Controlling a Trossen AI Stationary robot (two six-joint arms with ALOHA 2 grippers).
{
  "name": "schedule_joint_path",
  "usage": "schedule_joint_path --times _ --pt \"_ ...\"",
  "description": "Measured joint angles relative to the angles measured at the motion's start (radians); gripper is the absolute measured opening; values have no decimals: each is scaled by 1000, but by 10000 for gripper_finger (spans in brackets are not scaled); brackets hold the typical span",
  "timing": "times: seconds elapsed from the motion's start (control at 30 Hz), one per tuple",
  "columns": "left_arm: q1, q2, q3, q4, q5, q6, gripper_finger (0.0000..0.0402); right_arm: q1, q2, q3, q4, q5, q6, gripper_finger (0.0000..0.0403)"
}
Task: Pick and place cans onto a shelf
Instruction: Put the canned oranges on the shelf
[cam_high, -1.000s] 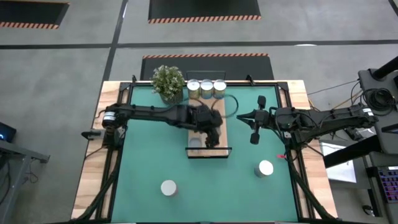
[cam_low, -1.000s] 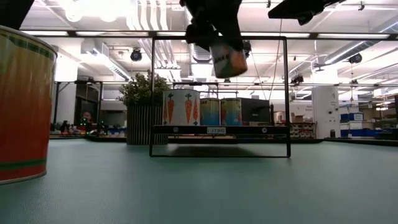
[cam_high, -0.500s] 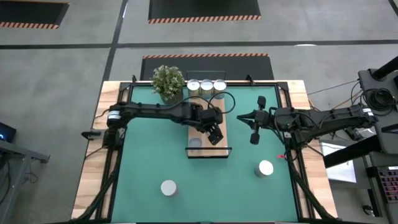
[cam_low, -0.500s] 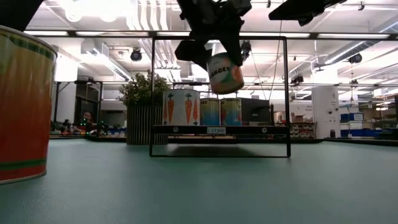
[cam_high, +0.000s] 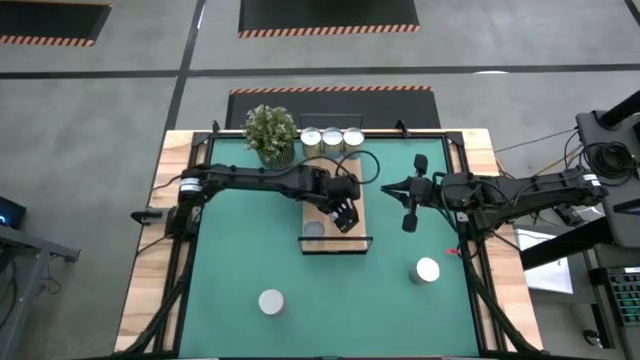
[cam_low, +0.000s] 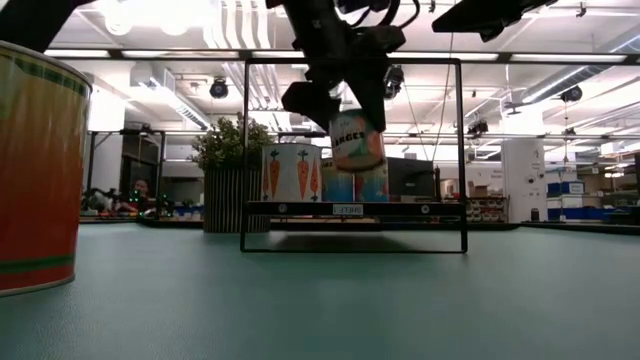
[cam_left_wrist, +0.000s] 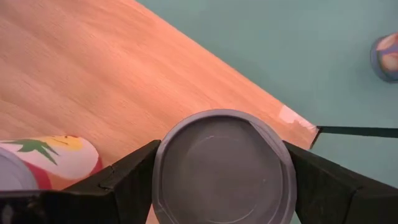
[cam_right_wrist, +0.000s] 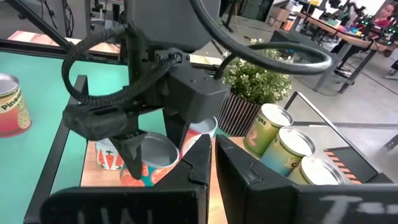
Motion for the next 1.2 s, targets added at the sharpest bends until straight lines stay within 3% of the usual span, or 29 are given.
schedule_joint_path --times 0.7,1.2 --pt "0 36 -3 36 -10 73 286 0 0 0 -3 0 0 13" --pt "-2 30 -3 40 -12 108 324 0 0 0 -5 0 0 13"
